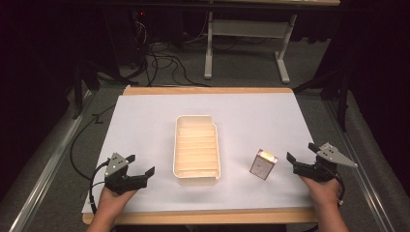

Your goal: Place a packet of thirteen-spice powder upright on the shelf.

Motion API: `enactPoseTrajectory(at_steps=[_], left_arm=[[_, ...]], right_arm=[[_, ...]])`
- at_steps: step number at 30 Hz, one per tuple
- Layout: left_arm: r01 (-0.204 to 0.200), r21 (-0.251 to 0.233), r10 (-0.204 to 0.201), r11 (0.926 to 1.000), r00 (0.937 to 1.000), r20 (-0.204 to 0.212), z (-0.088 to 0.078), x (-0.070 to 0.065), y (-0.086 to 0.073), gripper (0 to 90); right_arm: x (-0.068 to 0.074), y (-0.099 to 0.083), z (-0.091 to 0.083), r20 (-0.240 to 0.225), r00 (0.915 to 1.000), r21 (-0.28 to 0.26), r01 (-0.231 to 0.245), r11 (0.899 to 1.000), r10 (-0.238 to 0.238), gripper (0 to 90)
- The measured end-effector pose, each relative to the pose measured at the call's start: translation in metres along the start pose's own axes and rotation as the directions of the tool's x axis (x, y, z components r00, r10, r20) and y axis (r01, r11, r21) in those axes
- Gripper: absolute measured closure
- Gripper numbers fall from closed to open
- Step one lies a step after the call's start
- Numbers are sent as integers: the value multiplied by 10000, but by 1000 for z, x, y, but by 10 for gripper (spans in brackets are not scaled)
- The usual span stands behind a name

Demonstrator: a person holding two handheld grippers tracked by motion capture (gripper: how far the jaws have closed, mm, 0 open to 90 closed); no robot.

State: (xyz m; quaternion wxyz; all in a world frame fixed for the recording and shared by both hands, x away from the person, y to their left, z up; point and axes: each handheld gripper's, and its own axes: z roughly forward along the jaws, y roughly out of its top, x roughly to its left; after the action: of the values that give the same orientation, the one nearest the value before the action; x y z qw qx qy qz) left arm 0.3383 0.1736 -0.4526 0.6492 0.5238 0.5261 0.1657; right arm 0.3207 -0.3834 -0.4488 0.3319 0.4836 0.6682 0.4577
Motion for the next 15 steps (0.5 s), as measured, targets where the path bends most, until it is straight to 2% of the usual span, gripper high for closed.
enactPoseTrajectory(at_steps=[15], left_arm=[[-10, 141, 9, 9999, 10000, 60, 1, 0, -1, 119]], right_arm=[[2, 2, -2, -160, 9999, -35, 38, 10000, -39, 68]])
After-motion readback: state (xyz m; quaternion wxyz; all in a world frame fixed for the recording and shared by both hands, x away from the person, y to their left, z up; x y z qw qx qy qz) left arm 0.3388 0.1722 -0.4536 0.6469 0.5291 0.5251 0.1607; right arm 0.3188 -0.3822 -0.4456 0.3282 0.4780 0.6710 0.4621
